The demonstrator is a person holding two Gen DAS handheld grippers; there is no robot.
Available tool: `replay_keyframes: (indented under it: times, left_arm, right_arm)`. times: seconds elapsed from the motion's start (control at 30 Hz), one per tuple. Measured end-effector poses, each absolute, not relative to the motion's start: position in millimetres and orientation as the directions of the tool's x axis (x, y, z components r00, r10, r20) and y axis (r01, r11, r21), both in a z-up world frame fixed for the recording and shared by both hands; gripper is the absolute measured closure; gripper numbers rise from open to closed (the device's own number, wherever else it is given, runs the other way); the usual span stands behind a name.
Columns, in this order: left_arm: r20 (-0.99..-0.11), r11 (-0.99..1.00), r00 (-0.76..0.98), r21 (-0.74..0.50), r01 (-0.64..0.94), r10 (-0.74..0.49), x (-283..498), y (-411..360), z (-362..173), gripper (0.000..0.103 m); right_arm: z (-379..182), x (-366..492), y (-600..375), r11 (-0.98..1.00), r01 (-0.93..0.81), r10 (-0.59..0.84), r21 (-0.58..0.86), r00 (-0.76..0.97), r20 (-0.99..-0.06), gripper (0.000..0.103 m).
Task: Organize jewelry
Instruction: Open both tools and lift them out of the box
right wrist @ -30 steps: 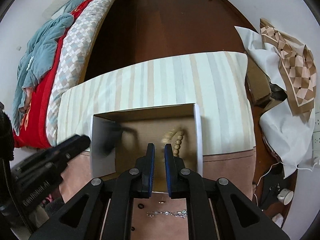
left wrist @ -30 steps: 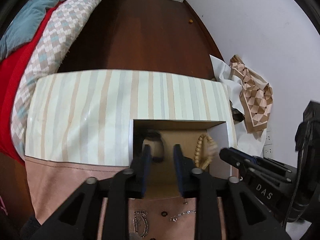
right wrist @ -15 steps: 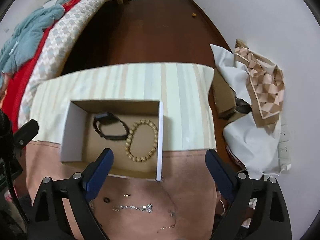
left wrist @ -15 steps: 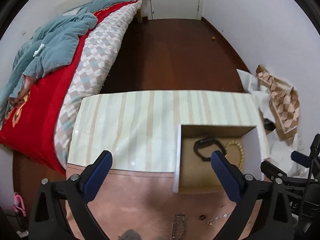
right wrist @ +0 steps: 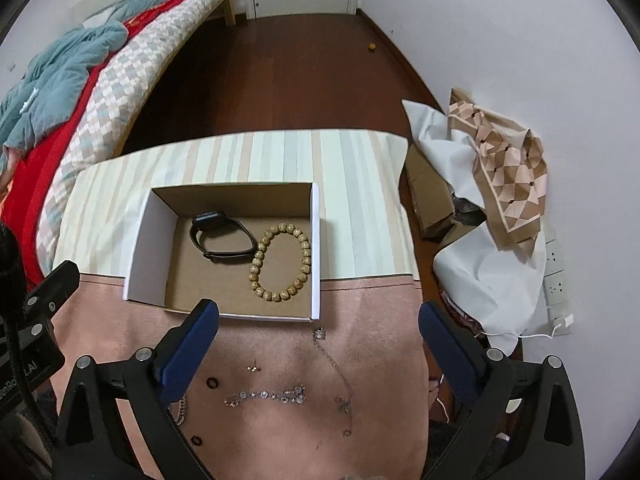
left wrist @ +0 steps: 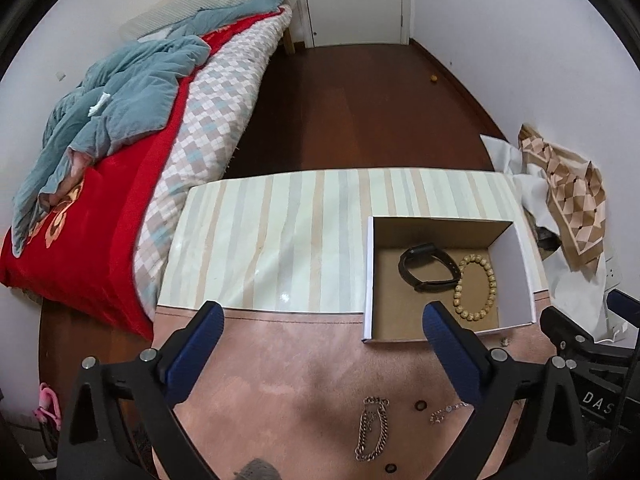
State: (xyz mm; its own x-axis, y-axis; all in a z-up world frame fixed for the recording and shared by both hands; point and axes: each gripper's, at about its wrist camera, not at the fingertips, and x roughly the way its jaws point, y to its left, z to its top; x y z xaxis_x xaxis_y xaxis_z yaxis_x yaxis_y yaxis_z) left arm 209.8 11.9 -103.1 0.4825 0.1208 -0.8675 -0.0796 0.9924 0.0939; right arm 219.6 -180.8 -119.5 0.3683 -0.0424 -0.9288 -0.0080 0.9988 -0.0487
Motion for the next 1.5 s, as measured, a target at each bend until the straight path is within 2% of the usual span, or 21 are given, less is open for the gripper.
replay_keyframes:
  times: [0.53, 0.9, 1.07, 1.5]
  left_arm:
    - [-0.801, 0.994, 0.588, 0.083, -0.075, 0.112, 134.8, 10.9, -40.6, 0.002]
    - [-0.778, 0.993, 0.618, 0.069, -0.096, 0.113, 104.9, 16.5, -23.8, 0.002]
    - [-0.791, 0.988, 0.594, 0.087, -0.126, 0.146, 97.4, 27.4, -37.6, 0.002]
    - [-0.919, 0.98, 0.342, 0.176, -0.088, 0.196, 106.3, 22.7, -162.9, 0.002]
  right_arm:
    - [-35.3, 144.1, -183.2, 0.998, 0.006, -0.058, -0.064, 0.528, -0.848, 0.001]
    - [-14.0, 107.1, -180.3, 1.0, -0.002, -0.02, -0.025, 0.557, -0.83, 0.001]
    - [-33.4, 97.9, -193.8, 0.999, 0.026, 0.021, 0.04, 0.517, -0.856, 0.001]
    - [-150.9, 86.9, -265.8, 0.968, 0.214, 0.06, 0.128, 0.296, -0.953, 0.001]
